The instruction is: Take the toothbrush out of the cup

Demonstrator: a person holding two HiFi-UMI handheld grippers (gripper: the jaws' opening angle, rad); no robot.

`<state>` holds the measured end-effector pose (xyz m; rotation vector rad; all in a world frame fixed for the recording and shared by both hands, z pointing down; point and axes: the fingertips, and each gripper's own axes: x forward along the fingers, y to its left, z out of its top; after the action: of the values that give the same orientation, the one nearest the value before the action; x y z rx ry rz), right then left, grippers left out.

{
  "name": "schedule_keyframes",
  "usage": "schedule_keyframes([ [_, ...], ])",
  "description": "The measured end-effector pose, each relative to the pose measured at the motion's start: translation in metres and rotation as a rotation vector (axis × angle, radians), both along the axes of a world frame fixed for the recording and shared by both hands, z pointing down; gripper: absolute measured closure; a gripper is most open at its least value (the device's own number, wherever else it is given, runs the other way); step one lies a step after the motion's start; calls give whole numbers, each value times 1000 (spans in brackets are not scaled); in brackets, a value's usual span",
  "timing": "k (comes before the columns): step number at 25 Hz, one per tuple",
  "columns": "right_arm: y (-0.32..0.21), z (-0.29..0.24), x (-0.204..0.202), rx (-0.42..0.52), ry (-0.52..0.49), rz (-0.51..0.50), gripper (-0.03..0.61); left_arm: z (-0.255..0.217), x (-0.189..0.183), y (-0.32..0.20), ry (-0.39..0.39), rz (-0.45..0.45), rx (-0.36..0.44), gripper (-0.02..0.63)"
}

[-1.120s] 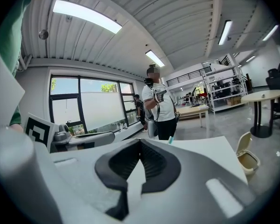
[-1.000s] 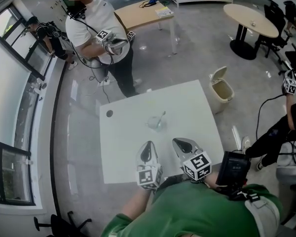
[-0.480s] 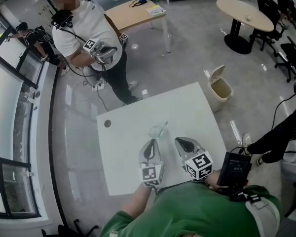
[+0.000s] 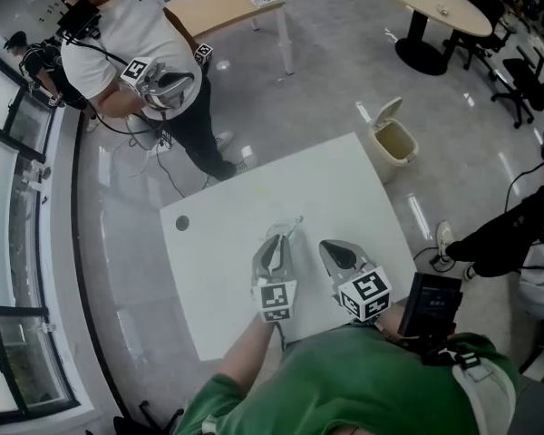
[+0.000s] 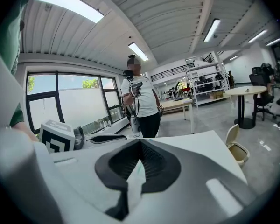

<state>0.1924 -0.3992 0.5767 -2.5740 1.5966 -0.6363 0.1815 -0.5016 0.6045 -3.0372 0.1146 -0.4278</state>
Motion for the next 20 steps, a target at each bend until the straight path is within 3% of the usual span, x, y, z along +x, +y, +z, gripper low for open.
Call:
schedule_keyframes([
  [10,11,9,12,-47,-29,71,575,52,40,14,-221,172,106,485],
  [20,24,13,14,-54,-43,112,575,64,51,18,-285,211,123,488],
])
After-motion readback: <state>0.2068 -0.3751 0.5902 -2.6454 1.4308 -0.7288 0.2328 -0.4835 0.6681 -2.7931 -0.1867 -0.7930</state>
